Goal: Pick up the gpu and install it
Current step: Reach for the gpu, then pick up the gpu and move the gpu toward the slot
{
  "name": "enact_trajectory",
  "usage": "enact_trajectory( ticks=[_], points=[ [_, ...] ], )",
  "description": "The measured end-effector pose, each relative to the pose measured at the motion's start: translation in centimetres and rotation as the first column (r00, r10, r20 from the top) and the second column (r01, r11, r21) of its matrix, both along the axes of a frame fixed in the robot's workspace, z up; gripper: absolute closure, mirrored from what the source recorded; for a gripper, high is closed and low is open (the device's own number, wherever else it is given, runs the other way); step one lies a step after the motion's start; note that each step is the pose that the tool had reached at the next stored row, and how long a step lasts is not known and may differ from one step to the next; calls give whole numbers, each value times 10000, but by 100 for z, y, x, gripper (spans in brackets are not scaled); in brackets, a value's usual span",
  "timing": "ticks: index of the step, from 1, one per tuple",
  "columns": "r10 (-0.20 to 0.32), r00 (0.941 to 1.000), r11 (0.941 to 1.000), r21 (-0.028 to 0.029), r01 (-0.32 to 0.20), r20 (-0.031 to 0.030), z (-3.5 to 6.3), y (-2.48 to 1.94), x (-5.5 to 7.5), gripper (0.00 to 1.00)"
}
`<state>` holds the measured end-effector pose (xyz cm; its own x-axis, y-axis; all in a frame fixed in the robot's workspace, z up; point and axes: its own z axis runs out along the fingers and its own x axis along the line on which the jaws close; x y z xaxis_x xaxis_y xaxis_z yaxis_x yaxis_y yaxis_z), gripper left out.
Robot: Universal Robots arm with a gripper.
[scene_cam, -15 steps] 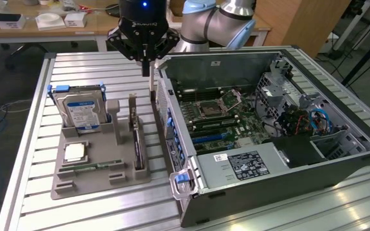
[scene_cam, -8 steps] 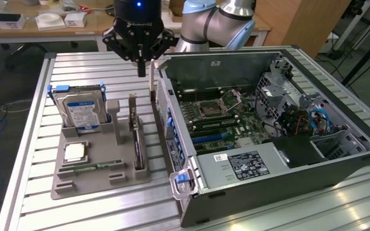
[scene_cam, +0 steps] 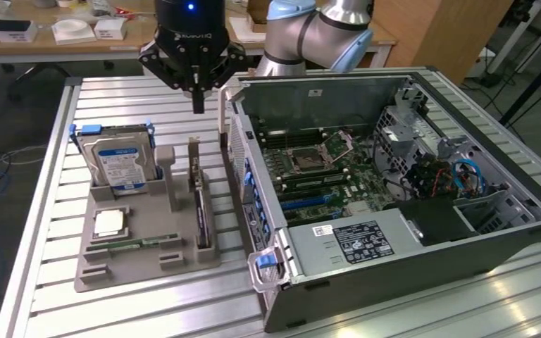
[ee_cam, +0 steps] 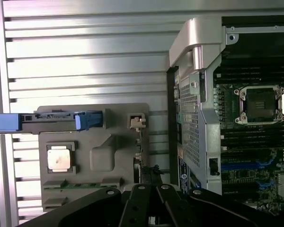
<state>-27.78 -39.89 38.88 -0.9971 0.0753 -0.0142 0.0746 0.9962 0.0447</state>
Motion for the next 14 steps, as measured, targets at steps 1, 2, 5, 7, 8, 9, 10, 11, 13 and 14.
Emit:
enact_trajectory(
  ticks=[1,2,5,7,8,9,10,11,13,14],
  points=[
    [0,10000,10000,0,0,-2,0,0,-14,89],
    [0,10000,10000,0,0,-2,-1,0,-27,89],
    [0,10000,10000,0,0,-3,-2,0,-51,89],
    [1,10000,10000,-1,-1,-3,-2,0,-51,89],
    [1,10000,10000,0,-1,-4,-2,0,-51,89],
    [1,10000,10000,-1,-1,-4,-1,0,-51,89],
    [0,10000,10000,-1,0,-4,-1,0,-51,89],
    [0,10000,10000,0,0,-3,-2,0,-51,89],
    [0,10000,10000,0,0,-4,-2,0,-51,89],
    [0,10000,10000,-1,0,-4,-2,0,-51,89]
  ],
)
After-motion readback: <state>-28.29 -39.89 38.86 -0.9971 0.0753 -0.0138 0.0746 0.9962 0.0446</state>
